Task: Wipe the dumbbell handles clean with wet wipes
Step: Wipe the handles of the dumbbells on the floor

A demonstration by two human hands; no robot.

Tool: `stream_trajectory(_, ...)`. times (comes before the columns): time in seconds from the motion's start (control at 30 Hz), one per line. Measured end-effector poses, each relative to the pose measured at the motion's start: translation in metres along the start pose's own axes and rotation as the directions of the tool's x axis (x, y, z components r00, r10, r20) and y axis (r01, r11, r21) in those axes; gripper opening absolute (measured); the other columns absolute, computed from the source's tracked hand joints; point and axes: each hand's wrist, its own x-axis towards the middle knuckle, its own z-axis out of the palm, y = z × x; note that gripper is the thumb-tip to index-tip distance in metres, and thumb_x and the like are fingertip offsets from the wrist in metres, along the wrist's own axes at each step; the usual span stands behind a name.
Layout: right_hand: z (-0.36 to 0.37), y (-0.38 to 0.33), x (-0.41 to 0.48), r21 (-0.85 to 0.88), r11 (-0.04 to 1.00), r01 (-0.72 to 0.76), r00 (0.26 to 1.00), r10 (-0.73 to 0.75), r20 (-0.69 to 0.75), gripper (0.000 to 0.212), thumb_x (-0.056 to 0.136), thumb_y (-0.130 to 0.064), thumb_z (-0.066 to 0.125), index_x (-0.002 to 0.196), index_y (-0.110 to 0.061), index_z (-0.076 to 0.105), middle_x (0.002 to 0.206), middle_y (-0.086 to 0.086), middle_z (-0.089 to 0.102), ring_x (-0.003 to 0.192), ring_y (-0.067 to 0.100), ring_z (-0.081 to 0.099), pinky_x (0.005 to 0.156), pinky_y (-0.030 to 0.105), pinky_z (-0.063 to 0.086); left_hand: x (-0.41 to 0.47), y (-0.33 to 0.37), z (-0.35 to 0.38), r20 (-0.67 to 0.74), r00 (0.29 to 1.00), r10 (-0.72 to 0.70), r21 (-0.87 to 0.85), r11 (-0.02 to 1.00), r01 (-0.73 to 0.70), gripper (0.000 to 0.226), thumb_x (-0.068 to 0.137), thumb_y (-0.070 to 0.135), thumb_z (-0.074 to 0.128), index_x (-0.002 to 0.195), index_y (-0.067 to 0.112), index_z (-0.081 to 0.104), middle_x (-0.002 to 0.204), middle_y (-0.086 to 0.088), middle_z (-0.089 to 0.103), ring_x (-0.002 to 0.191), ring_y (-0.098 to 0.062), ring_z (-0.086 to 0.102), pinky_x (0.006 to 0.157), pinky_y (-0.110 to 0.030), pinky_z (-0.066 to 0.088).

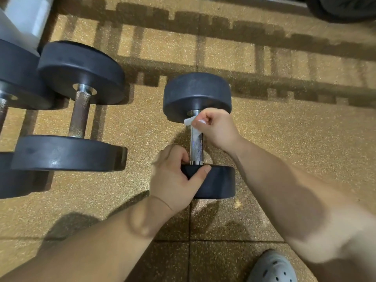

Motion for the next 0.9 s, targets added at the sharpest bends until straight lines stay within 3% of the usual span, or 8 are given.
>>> stream_trajectory(0.13,-0.011,0.010,-0.024,0.035,0.998,-0.046,0.973,0.037,0.227,0.026,0.081,-0.017,0.081,0.063,-0.028,0.065,0.065,-0.003,0.062,0.057,0.005,0.049,0.058,0.023,0.041,0.000,0.005,0.002,-0.007,1.000,-0.010,0.001,1.000,0.010,0.046,0.074,0.065,0.057,0.082,0.021,0.046,0.083,0.008,0.045,0.081,-0.019,0.044,0.074,-0.039,0.041)
stream_trajectory(0.23,-0.021,0.008,-0.024,-0.084,0.996,-0.007,0.920,0.039,0.391,0.014,0.077,-0.017,0.085,0.069,-0.021,0.074,0.064,-0.011,0.064,0.061,0.007,0.053,0.061,0.028,0.045,0.000,0.010,0.004,-0.022,1.000,-0.012,0.012,1.000,0.012,0.048,0.073,0.067,0.056,0.081,0.021,0.046,0.083,0.006,0.046,0.080,-0.019,0.044,0.074,-0.039,0.040)
stream_trajectory(0.3,-0.020,0.005,-0.014,-0.060,0.998,-0.008,0.948,0.027,0.317,0.014,0.078,-0.017,0.084,0.070,-0.013,0.073,0.069,-0.005,0.069,0.063,0.006,0.056,0.062,0.031,0.049,0.001,0.012,0.005,-0.026,0.999,-0.021,0.025,0.999,0.022,0.048,0.074,0.068,0.055,0.081,0.021,0.046,0.083,0.006,0.046,0.080,-0.019,0.043,0.074,-0.038,0.039)
stream_trajectory(0.43,-0.003,0.006,-0.003,-0.006,0.999,-0.036,0.997,0.035,-0.076,0.012,0.081,-0.020,0.078,0.072,-0.020,0.070,0.068,-0.006,0.060,0.062,0.005,0.052,0.062,0.024,0.045,0.001,0.014,0.006,-0.014,0.999,-0.029,0.035,0.999,0.030,0.048,0.073,0.068,0.055,0.081,0.022,0.045,0.083,0.007,0.045,0.079,-0.017,0.040,0.072,-0.036,0.037)
stream_trajectory(0.5,0.001,0.008,-0.010,0.011,0.999,-0.038,0.997,0.038,-0.070,0.009,0.082,-0.019,0.076,0.075,-0.020,0.071,0.068,-0.005,0.061,0.060,0.003,0.050,0.061,0.022,0.042,0.000,0.013,0.005,-0.016,1.000,-0.023,0.027,0.999,0.023,0.048,0.073,0.067,0.055,0.080,0.021,0.045,0.082,0.007,0.045,0.079,-0.017,0.040,0.072,-0.035,0.036)
stream_trajectory(0.67,-0.016,0.007,-0.028,-0.081,0.995,0.052,0.944,-0.022,0.328,0.006,0.077,-0.018,0.084,0.076,-0.020,0.079,0.067,-0.002,0.068,0.058,0.013,0.055,0.059,0.029,0.045,0.000,0.008,0.001,-0.013,1.000,-0.011,-0.008,1.000,0.011,0.047,0.074,0.066,0.056,0.080,0.020,0.045,0.082,0.008,0.044,0.080,-0.018,0.042,0.072,-0.035,0.037)
stream_trajectory(0.83,-0.004,-0.003,0.001,-0.197,0.975,0.104,0.992,-0.116,-0.051,0.009,0.084,-0.021,0.074,0.077,-0.024,0.079,0.069,-0.006,0.069,0.064,0.013,0.061,0.064,0.033,0.052,0.000,0.004,0.001,0.003,1.000,-0.014,-0.007,1.000,0.014,0.046,0.076,0.064,0.057,0.080,0.020,0.046,0.081,0.008,0.043,0.080,-0.018,0.042,0.073,-0.037,0.039)
stream_trajectory(0.9,-0.001,0.000,-0.002,-0.238,0.965,0.111,0.990,-0.128,-0.060,0.008,0.087,-0.025,0.073,0.086,-0.024,0.081,0.073,-0.009,0.069,0.068,0.006,0.060,0.068,0.027,0.049,0.000,0.004,0.001,-0.005,1.000,-0.012,-0.010,1.000,0.012,0.046,0.075,0.064,0.058,0.079,0.019,0.047,0.080,0.008,0.044,0.080,-0.019,0.042,0.072,-0.038,0.039)
